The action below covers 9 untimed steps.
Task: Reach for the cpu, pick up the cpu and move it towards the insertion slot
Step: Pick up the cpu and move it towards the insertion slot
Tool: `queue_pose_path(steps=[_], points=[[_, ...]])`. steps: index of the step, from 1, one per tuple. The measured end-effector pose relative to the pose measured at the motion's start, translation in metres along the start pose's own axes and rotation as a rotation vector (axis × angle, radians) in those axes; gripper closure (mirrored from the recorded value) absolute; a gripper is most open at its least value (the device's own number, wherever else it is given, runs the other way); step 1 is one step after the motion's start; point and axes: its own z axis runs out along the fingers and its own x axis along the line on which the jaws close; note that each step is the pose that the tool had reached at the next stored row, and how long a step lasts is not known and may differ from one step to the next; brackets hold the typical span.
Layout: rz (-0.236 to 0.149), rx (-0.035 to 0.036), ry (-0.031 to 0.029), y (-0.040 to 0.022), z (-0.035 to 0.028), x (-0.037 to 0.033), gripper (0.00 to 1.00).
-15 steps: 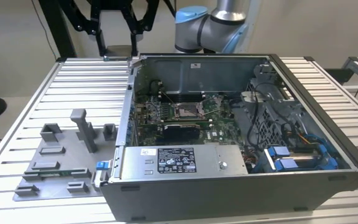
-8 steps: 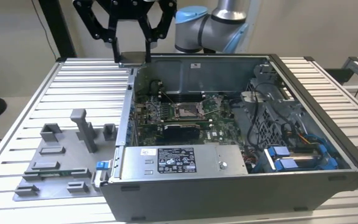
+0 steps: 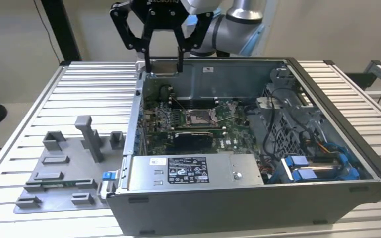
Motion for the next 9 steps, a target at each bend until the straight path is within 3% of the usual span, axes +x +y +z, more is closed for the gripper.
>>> queue_pose_path(steps=[9], points=[[0.0,-0.0002,0.0053,-0.0015,0.0103,-0.0412,1.0]])
